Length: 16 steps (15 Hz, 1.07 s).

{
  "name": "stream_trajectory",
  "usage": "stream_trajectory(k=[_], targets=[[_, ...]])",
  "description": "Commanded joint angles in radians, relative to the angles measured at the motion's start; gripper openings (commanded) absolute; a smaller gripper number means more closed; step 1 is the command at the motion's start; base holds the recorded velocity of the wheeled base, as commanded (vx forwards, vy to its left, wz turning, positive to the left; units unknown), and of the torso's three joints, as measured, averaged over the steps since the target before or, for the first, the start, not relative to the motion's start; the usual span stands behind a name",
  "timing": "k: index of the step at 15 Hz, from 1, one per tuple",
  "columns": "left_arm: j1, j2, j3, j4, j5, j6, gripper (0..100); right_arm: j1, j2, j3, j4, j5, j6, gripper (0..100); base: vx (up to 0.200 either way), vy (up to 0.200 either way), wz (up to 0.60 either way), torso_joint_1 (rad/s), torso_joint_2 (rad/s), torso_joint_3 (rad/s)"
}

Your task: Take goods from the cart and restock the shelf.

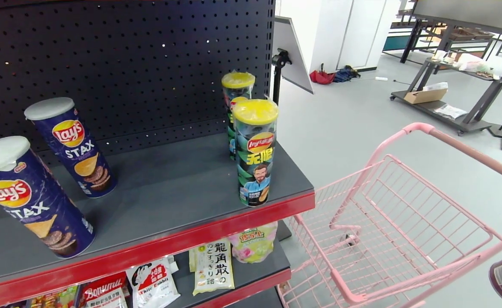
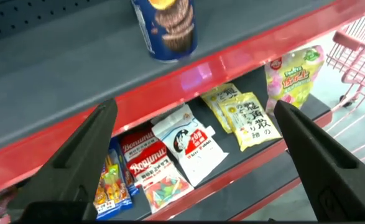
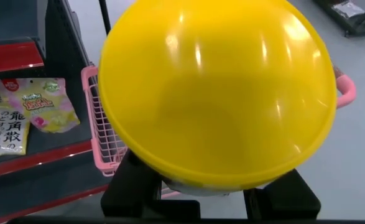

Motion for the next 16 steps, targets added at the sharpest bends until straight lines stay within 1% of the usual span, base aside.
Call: stream_trajectory(k=[1, 4, 12, 13, 16], targets=[[0.000, 0.001, 0.000, 0.000, 0.002, -0.001, 100, 0.001, 0.009, -0.001, 0.000, 0.000, 0.000, 0, 0.000, 0.000, 0.00, 0.149, -0.38, -0.232], [0.000, 0.001, 0.000, 0.000, 0.000, -0.001, 100, 0.001, 0.015, 0.005, 0.000, -0.001, 0.000, 0, 0.000, 0.000, 0.00, 0.123, -0.29, -0.170], [0.000, 0.000, 0.001, 0.000, 0.002, -0.001, 100, -0.001, 0.012, 0.022, 0.000, -0.004, 0.000, 0, 0.000, 0.000, 0.60, 0.010, -0.01, -0.004], [0.000, 0.000, 0.001, 0.000, -0.006, -0.001, 100, -0.001, 0.012, 0.022, -0.001, -0.003, 0.000, 0, 0.000, 0.000, 0.60, 0.002, 0.00, -0.002], [-0.002, 0.000, 0.001, 0.000, -0.006, -0.001, 100, -0.002, -0.015, 0.048, -0.007, -0.006, 0.004, 0, 0.000, 0.000, 0.00, 0.000, 0.00, 0.000]])
